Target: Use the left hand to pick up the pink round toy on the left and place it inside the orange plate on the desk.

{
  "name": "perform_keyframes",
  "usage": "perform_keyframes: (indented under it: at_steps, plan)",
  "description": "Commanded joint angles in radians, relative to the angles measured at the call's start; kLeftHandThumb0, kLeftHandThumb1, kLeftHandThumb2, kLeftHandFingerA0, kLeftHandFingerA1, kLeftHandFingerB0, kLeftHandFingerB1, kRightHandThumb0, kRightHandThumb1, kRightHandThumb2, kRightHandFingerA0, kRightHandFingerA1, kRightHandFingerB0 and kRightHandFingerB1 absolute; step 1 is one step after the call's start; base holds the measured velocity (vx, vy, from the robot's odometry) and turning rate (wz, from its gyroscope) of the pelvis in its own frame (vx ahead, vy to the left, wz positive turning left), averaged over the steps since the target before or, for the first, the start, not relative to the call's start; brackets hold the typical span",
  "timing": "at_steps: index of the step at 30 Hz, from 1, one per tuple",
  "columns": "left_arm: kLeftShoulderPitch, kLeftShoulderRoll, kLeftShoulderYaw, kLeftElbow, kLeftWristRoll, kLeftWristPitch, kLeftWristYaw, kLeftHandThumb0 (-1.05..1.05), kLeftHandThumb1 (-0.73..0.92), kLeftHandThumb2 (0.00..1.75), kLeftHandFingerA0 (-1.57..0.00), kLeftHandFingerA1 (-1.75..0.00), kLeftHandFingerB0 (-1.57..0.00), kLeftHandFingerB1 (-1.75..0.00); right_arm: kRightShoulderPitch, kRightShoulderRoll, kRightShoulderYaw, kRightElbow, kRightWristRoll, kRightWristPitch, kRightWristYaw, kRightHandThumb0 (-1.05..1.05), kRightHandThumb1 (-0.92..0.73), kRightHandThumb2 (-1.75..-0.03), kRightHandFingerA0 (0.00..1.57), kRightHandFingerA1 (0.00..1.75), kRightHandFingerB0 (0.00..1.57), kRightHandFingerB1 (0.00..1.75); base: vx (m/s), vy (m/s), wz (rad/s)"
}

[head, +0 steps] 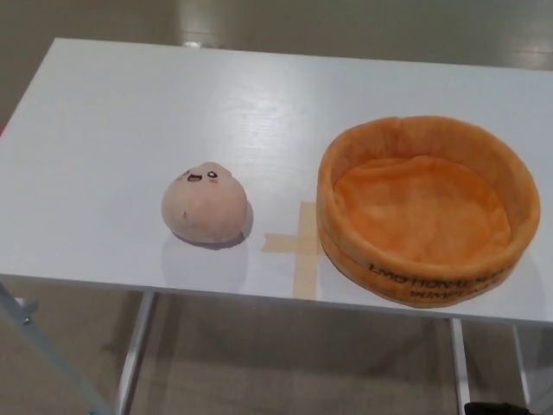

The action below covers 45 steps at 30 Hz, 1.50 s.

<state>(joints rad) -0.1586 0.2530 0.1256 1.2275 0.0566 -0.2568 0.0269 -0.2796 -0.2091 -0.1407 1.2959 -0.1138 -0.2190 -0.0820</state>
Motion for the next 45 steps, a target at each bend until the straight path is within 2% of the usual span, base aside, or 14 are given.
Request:
perform_keyframes:
  at_steps: [1, 16, 19, 20, 21, 23, 24, 25, 36, 41, 42, 43, 44, 45]
  plan:
    - [0.007, 0.004, 0.018, 0.024, -0.016, -0.061, -0.02, -0.29, 0.55, 0.57, -0.37, -0.37, -0.33, -0.32, 0.004, 0.005, -0.009, 0.022, 0.01, -0.05, -0.02, -0.33, -0.56, -0.56, 0.69, 0.59, 0.62, 0.49, 0.0, 0.0, 0.0]
    - [0.112, 0.111, -0.15, -0.157, 0.037, -0.245, -0.428, -0.43, 0.45, 0.63, -0.13, -0.34, -0.16, -0.33, 0.005, 0.006, -0.011, 0.031, 0.018, -0.053, -0.019, -0.32, -0.56, -0.56, 0.7, 0.62, 0.61, 0.49, 0.0, 0.0, 0.0]
    - [0.18, 0.157, -0.231, -0.333, 0.037, -0.297, -0.555, -0.27, 0.44, 0.94, 0.0, -0.49, 0.0, -0.46, 0.004, 0.007, -0.008, 0.029, 0.017, -0.06, -0.018, -0.34, -0.55, -0.56, 0.69, 0.62, 0.62, 0.49, 0.0, 0.0, 0.0]
    - [0.199, 0.167, -0.252, -0.39, 0.034, -0.29, -0.578, -0.27, 0.45, 0.95, 0.0, -0.49, 0.0, -0.46, 0.004, 0.007, -0.009, 0.029, 0.018, -0.057, -0.017, -0.34, -0.55, -0.56, 0.68, 0.61, 0.61, 0.49, 0.0, 0.0, 0.0]
    - [0.221, 0.179, -0.275, -0.458, 0.021, -0.283, -0.61, -0.47, 0.5, 0.66, -0.12, -0.34, -0.13, -0.32, 0.003, 0.007, -0.009, 0.029, 0.018, -0.056, -0.018, -0.33, -0.56, -0.56, 0.69, 0.6, 0.62, 0.49, 0.0, 0.0, 0.0]
    - [0.248, 0.195, -0.301, -0.547, -0.001, -0.268, -0.648, -0.47, 0.5, 0.66, -0.12, -0.34, -0.13, -0.32, 0.002, 0.007, -0.01, 0.029, 0.018, -0.056, -0.02, -0.33, -0.56, -0.56, 0.69, 0.6, 0.62, 0.49, 0.0, 0.0, 0.0]
    - [0.265, 0.202, -0.315, -0.607, -0.016, -0.241, -0.666, -0.24, 0.35, 0.9, -0.1, -0.51, -0.1, -0.49, 0.001, 0.007, -0.01, 0.029, 0.018, -0.056, -0.02, -0.34, -0.56, -0.56, 0.7, 0.6, 0.62, 0.49, 0.0, 0.0, 0.0]
    - [0.296, 0.218, -0.347, -0.729, -0.037, -0.18, -0.704, -0.43, 0.52, 0.65, -0.15, -0.33, -0.17, -0.32, 0.0, 0.006, -0.006, 0.029, 0.014, -0.055, -0.022, -0.35, -0.57, -0.56, 0.7, 0.59, 0.62, 0.48, 0.0, 0.0, 0.0]
    - [0.317, 0.341, -0.516, -1.3, -0.147, 0.052, -0.871, -0.39, 0.56, 0.58, -0.13, -0.29, -0.21, -0.29, -0.001, 0.002, 0.003, 0.031, 0.005, -0.054, -0.025, -0.34, -0.56, -0.56, 0.69, 0.6, 0.63, 0.49, 0.0, 0.0, 0.0]
    - [0.256, 0.394, -0.538, -1.492, -0.255, 0.083, -0.918, -0.51, 0.5, 0.69, -0.2, -0.38, -0.2, -0.35, -0.001, 0.001, 0.0, 0.03, 0.01, -0.054, -0.022, -0.35, -0.56, -0.56, 0.69, 0.58, 0.63, 0.48, 0.0, 0.0, 0.0]
    - [0.247, 0.408, -0.532, -1.528, -0.267, 0.105, -0.916, -0.27, 0.4, 0.94, -0.1, -0.52, -0.1, -0.5, -0.001, 0.001, 0.002, 0.03, 0.007, -0.056, -0.026, -0.34, -0.55, -0.56, 0.7, 0.59, 0.63, 0.49, 0.0, 0.0, 0.0]
    - [0.244, 0.416, -0.53, -1.546, -0.273, 0.117, -0.914, -0.27, 0.4, 0.94, -0.1, -0.52, -0.1, -0.5, -0.001, 0.001, 0.003, 0.03, 0.006, -0.057, -0.028, -0.34, -0.55, -0.56, 0.7, 0.59, 0.63, 0.49, 0.0, 0.0, 0.0]
    - [0.228, 0.414, -0.516, -1.574, -0.306, 0.077, -0.909, -0.47, 0.55, 0.57, -0.28, -0.33, -0.28, -0.3, -0.002, 0.001, 0.003, 0.03, 0.006, -0.057, -0.027, -0.34, -0.55, -0.56, 0.7, 0.59, 0.63, 0.49, 0.0, 0.0, 0.0]
    - [0.221, 0.415, -0.51, -1.589, -0.322, 0.063, -0.906, -0.47, 0.55, 0.57, -0.28, -0.33, -0.28, -0.3, -0.002, 0.001, 0.003, 0.03, 0.007, -0.057, -0.027, -0.34, -0.55, -0.56, 0.7, 0.59, 0.63, 0.49, 0.0, 0.0, 0.0]
